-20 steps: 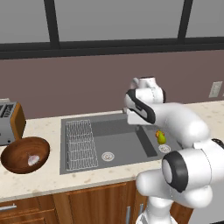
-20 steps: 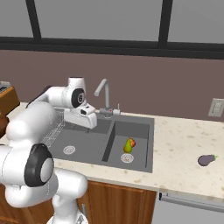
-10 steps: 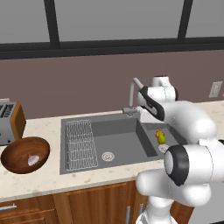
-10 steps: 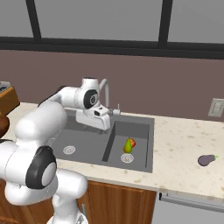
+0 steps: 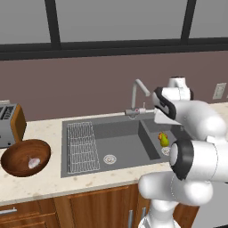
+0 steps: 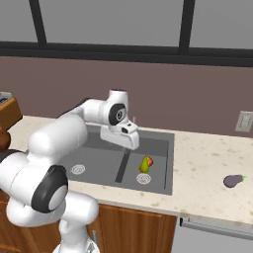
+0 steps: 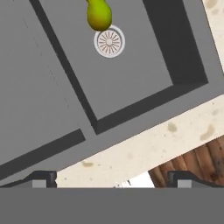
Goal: There is a mixed pile of frozen fruits and vegetables on the counter. Locate all the frozen vegetables and place the items in a bowl on the counter. Take all the frozen fruits and defrost them in a running sink.
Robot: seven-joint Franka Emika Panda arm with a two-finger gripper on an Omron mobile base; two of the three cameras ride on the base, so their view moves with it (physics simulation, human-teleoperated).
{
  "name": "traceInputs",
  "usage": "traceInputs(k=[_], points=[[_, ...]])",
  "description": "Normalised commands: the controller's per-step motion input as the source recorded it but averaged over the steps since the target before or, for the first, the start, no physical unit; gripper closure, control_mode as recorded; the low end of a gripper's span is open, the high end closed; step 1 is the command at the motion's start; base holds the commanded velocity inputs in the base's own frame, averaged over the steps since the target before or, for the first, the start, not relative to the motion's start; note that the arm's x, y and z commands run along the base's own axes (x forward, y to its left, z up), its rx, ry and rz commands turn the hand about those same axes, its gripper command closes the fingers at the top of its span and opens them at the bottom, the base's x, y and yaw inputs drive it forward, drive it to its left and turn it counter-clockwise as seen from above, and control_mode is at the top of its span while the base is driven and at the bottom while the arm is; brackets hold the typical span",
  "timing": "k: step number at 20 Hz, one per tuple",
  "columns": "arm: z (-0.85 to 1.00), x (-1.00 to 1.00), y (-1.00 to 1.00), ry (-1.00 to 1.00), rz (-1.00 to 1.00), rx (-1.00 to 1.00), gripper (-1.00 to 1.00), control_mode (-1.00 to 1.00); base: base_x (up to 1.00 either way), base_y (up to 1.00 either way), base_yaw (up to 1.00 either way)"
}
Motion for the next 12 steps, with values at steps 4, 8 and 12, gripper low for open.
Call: traceInputs(k=[4, 8, 12], points=[[-0.05, 0.06, -0.47, 0.01, -0.07, 0.01, -1.00, -1.00, 0.00, 0.00, 0.00], [-0.08, 0.03, -0.45, 0.01, -0.08, 0.03, -1.00, -1.00, 0.00, 0.00, 0.00], [-0.07, 0.04, -0.43, 0.01, -0.09, 0.03, -1.00, -1.00, 0.00, 0.00, 0.00]])
